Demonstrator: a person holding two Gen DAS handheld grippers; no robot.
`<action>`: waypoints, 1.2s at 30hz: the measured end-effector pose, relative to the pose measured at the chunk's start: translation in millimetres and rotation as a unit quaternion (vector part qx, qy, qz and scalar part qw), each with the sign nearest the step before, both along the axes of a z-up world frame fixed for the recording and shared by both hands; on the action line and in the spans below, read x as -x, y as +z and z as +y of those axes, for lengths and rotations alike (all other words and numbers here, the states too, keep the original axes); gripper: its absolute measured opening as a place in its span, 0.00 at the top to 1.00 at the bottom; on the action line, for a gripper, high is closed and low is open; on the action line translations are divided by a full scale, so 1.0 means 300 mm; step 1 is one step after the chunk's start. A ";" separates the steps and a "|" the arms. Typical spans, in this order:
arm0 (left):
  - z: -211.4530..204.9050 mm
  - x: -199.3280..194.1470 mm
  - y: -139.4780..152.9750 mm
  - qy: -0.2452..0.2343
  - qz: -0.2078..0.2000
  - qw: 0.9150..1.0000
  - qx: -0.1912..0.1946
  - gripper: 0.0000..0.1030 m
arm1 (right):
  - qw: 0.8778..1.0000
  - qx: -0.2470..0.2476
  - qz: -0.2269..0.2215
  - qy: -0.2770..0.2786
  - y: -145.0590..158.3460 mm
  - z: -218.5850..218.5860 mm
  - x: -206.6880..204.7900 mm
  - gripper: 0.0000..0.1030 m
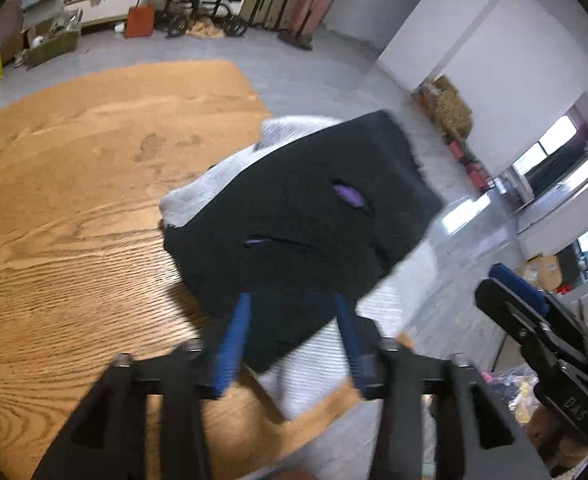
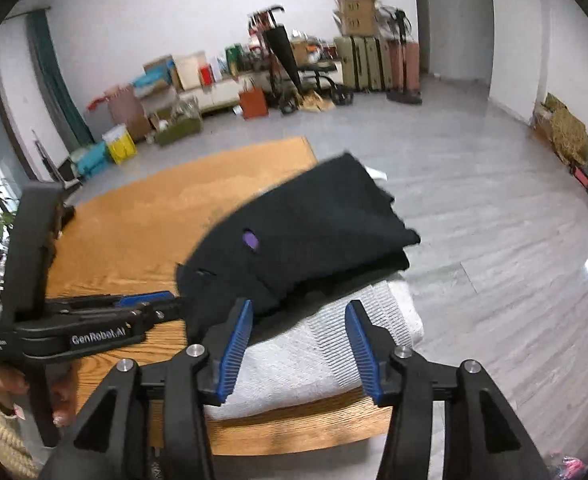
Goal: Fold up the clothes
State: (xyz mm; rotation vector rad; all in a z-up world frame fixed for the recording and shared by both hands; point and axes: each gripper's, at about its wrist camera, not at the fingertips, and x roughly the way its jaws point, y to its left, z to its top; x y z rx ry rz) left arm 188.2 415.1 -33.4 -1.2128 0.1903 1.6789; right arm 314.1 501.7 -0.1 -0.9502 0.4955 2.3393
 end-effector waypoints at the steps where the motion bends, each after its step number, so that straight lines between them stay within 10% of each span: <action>1: -0.016 -0.012 0.019 -0.003 0.005 1.000 -0.008 0.40 | 1.000 -0.005 -0.001 0.000 0.007 -0.012 0.000 0.43; 36: -0.287 -0.228 0.193 0.037 0.103 0.992 -0.064 0.24 | 0.999 -0.020 0.026 0.009 0.031 -0.191 -0.245 0.19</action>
